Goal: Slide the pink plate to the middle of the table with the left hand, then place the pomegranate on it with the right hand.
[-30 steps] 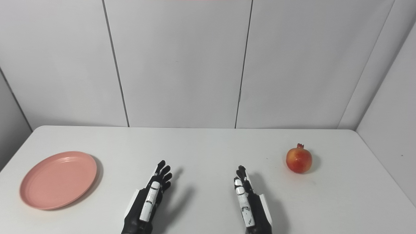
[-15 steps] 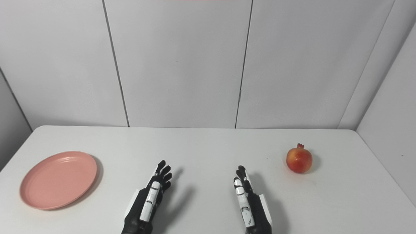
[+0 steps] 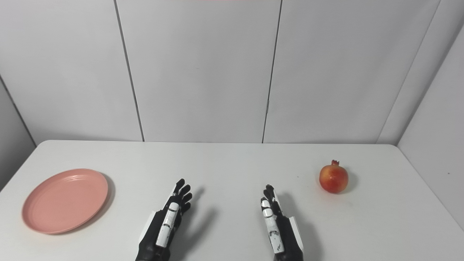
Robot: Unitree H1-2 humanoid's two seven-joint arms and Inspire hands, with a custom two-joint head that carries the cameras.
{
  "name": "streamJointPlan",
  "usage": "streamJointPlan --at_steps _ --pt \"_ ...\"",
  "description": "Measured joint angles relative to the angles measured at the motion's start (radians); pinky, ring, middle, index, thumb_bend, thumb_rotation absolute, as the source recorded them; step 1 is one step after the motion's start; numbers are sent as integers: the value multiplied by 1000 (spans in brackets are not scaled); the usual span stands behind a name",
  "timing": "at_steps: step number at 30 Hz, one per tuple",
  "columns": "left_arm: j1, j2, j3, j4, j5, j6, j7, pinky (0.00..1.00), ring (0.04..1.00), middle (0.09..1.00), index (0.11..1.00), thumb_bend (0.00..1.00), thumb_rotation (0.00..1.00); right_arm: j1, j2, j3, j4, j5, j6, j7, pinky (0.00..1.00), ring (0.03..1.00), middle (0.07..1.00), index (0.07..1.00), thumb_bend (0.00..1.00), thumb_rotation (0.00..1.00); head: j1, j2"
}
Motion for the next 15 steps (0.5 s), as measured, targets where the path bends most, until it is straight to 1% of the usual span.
streamJointPlan --at_steps 5,15 --pt "-2 2 -1 4 0 -4 0 958 958 972 978 404 1000 0 0 0 1 1 0 0 984 967 984 994 275 1000 -2 -11" --pt "-2 2 -1 7 0 -9 0 952 955 969 976 391 1000 0 1 0 1 1 0 0 983 967 983 992 285 1000 -3 -12"
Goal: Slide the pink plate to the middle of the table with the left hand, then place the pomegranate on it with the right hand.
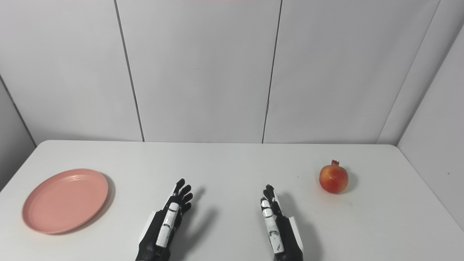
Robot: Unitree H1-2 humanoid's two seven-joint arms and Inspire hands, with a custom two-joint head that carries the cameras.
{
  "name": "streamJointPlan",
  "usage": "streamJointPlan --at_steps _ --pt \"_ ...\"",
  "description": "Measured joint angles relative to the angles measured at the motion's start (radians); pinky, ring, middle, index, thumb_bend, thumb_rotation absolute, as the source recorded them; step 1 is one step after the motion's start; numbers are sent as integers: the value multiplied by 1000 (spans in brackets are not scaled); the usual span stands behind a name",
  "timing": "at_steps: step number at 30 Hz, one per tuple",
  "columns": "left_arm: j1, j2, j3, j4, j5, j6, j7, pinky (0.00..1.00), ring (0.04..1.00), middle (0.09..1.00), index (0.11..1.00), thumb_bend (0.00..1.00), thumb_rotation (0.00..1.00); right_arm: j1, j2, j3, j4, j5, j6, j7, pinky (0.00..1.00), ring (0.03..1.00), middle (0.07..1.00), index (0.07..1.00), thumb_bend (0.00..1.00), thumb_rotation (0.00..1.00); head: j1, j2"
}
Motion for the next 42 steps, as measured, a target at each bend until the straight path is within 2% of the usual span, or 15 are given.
streamJointPlan --at_steps 11,18,42 --pt "0 0 0 -1 0 0 0 958 958 971 978 393 1000 0 0 0 0 -1 0 -1 971 962 979 988 282 1000 2 12" --pt "0 0 0 -2 0 3 0 957 956 970 976 396 1000 -1 0 0 -1 -4 0 -4 968 965 982 992 283 1000 6 37" --pt "-1 0 0 -5 0 9 0 962 954 965 972 384 1000 -1 0 0 -1 -10 0 -4 969 966 982 992 275 1000 6 37"
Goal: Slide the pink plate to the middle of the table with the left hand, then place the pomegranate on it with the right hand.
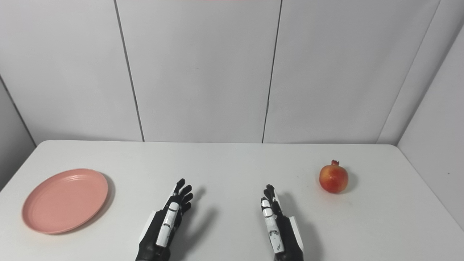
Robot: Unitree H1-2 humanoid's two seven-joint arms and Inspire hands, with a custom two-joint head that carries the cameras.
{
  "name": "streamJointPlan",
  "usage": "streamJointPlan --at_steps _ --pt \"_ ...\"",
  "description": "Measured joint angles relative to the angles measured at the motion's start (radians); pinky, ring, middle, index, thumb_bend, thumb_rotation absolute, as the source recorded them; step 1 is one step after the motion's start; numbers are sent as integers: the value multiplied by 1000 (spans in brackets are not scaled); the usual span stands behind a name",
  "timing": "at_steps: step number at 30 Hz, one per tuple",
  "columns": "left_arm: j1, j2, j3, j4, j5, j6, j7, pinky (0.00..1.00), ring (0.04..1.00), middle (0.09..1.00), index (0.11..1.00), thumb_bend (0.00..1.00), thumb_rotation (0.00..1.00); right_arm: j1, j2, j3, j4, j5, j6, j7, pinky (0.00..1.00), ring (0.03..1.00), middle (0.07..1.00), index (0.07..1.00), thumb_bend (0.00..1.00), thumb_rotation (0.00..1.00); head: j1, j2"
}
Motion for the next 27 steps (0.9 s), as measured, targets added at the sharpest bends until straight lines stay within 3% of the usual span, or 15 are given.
streamJointPlan --at_steps 10,21,27 --pt "0 0 -3 -4 1 7 0 967 956 964 973 394 1000 0 0 -2 -2 2 0 0 968 969 985 995 262 1000 44 0" --pt "-2 -19 -24 -4 65 20 44 916 945 956 964 387 1000 4 -45 -31 -23 58 1 30 1000 982 992 998 256 1000 264 -6" --pt "-4 -44 -31 3 94 26 67 928 957 966 972 375 1000 5 -73 -39 -26 81 2 39 1000 990 995 998 254 1000 298 -11"
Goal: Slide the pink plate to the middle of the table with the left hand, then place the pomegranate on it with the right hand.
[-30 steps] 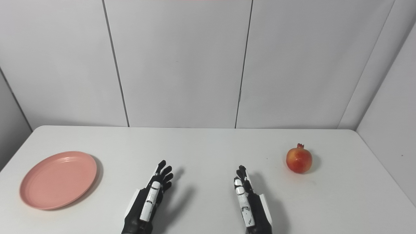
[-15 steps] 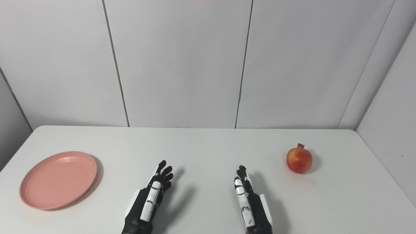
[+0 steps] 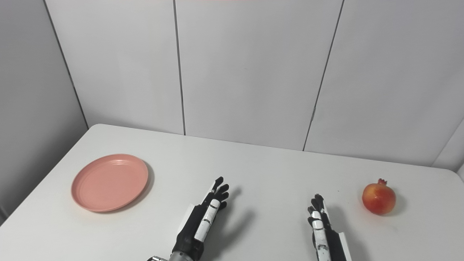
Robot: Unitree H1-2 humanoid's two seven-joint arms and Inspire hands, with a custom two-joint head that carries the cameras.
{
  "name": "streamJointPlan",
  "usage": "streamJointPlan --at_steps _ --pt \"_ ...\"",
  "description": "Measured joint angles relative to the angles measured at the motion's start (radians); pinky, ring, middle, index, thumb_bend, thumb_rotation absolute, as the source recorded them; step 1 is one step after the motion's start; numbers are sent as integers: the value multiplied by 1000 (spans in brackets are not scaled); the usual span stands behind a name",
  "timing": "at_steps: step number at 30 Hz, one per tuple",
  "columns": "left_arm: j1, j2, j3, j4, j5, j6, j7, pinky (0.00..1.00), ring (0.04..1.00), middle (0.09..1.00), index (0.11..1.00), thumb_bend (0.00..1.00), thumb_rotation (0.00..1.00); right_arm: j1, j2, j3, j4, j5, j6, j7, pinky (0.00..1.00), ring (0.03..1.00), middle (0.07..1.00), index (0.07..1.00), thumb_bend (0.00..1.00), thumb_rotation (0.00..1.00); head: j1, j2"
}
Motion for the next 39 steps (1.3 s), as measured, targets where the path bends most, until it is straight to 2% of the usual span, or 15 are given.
streamJointPlan --at_steps 16,39 --pt "-7 -9 -6 12 14 0 0 940 969 977 982 398 1000 5 -7 1 -27 17 5 20 1000 993 997 1000 188 1000 17 0" --pt "-17 9 2 -23 38 7 -11 923 952 970 970 431 1000 5 6 -1 -28 31 10 20 1000 990 993 996 185 1000 28 -5"
